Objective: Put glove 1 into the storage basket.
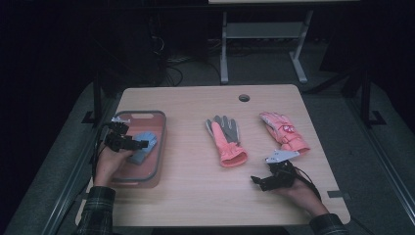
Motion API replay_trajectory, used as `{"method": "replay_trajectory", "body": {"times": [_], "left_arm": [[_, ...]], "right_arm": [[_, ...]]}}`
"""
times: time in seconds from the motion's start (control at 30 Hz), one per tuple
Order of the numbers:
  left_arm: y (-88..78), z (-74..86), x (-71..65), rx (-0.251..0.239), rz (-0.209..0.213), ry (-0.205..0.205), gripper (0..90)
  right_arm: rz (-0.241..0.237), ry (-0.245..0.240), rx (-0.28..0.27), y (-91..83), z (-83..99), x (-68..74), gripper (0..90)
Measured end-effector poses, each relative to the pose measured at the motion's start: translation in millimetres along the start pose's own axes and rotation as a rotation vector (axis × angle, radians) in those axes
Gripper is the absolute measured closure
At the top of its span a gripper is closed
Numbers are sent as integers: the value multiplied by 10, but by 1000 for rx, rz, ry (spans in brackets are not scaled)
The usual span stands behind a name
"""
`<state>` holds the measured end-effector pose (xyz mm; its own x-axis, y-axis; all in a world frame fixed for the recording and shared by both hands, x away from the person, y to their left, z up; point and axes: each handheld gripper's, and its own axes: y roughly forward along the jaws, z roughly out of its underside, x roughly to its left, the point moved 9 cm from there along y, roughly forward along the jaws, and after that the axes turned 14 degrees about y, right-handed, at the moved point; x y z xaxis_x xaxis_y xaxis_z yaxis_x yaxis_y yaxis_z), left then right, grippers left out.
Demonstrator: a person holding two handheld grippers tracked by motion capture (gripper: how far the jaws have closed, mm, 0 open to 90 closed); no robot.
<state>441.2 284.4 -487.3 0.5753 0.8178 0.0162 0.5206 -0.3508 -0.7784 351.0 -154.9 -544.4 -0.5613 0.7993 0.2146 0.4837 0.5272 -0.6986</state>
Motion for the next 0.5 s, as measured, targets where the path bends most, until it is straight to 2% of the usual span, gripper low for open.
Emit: {"method": "replay_trajectory", "body": {"times": [0.17,0.27,0.3,0.4,0.47,0.5], "left_arm": [[-108,-106,-80,-32,2,29,163],[-204,-239,-202,-74,24,53,162],[-204,-239,-202,-74,24,53,162],[-249,-337,-357,-92,55,84,162],[-269,-419,-507,-120,90,109,163],[-269,-419,-507,-120,90,109,163]], "right_arm": [[0,0,0,1,0,0,89],[1,1,0,0,0,0,89],[1,1,0,0,0,0,89],[1,1,0,0,0,0,89],[-1,-1,2,4,1,4,80],[-1,-1,2,4,1,4,80]]}}
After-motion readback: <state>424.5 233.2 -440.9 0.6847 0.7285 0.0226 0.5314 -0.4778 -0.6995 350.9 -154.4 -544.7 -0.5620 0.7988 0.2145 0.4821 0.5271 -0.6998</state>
